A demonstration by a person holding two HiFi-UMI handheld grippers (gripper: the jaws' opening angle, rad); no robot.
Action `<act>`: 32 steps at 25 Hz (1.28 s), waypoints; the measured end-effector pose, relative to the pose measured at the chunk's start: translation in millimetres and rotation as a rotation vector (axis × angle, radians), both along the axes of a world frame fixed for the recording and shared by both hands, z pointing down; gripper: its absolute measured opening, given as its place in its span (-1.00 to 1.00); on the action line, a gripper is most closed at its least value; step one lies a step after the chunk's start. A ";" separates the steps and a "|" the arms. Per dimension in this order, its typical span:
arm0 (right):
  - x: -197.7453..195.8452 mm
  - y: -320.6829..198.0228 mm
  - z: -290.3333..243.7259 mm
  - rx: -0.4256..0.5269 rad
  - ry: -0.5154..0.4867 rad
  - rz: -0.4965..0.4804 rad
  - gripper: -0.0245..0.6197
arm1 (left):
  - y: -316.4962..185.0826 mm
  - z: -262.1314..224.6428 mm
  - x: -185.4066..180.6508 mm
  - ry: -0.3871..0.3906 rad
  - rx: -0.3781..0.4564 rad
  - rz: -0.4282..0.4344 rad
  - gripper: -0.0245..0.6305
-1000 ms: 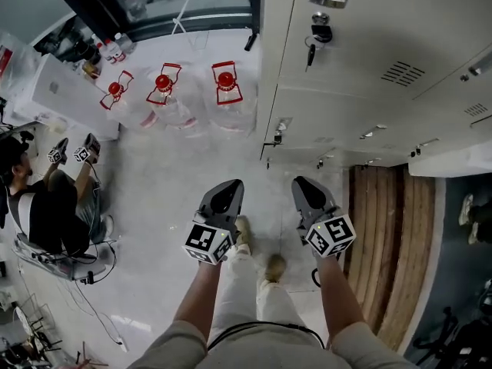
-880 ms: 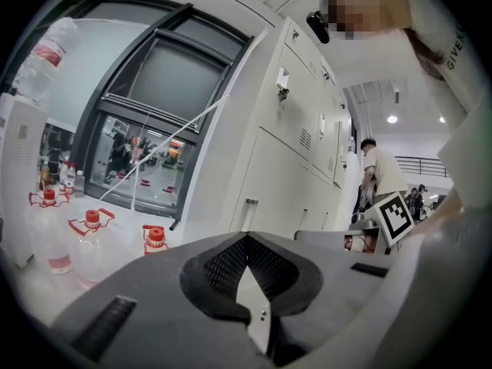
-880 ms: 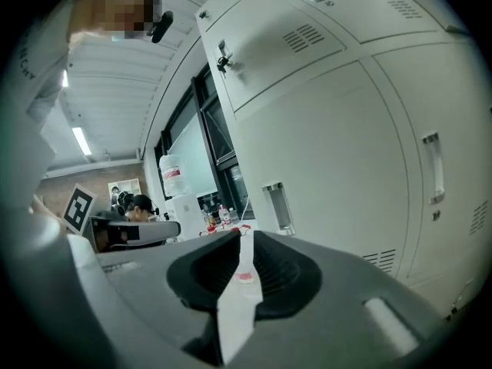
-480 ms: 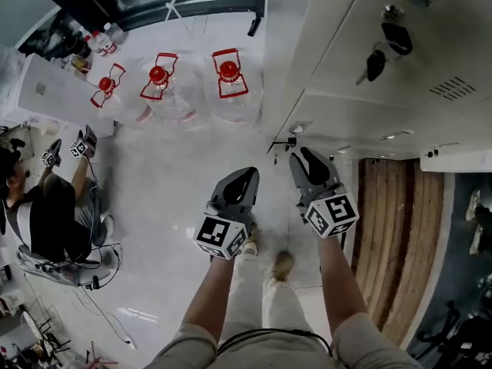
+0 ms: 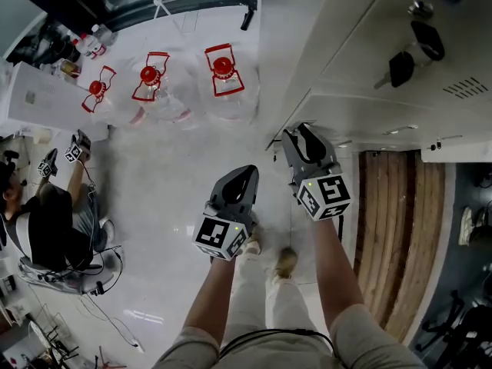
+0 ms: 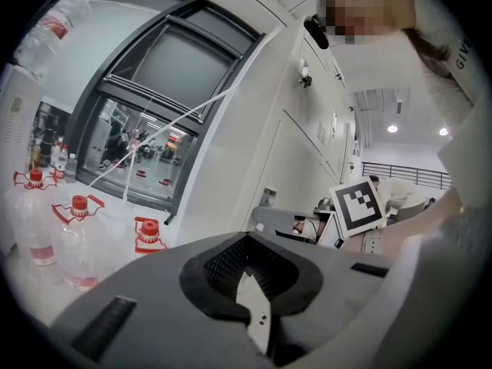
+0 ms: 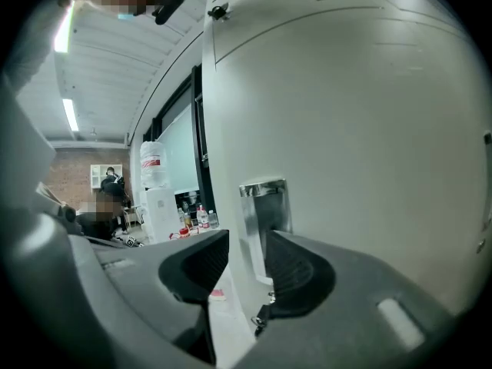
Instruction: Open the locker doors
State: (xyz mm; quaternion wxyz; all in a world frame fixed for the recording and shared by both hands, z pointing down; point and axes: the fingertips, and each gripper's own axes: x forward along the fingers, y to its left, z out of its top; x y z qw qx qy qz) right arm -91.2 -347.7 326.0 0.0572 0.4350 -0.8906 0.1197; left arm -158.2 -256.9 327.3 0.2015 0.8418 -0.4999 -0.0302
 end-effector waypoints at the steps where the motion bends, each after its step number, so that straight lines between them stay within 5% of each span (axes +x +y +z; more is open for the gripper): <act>1: -1.8 -1.3 -1.0 0.004 0.002 -0.003 -0.49 | 0.4 1.1 -1.1 0.001 -0.003 0.001 -0.93; 14: -1.2 17.8 -5.4 0.006 -0.012 -0.026 -0.50 | 7.0 3.1 -4.0 0.016 -0.010 -0.012 -0.93; 32: 36.0 95.4 -4.6 0.001 0.011 -0.065 -0.49 | 53.9 7.2 41.8 0.022 -0.021 -0.008 -0.93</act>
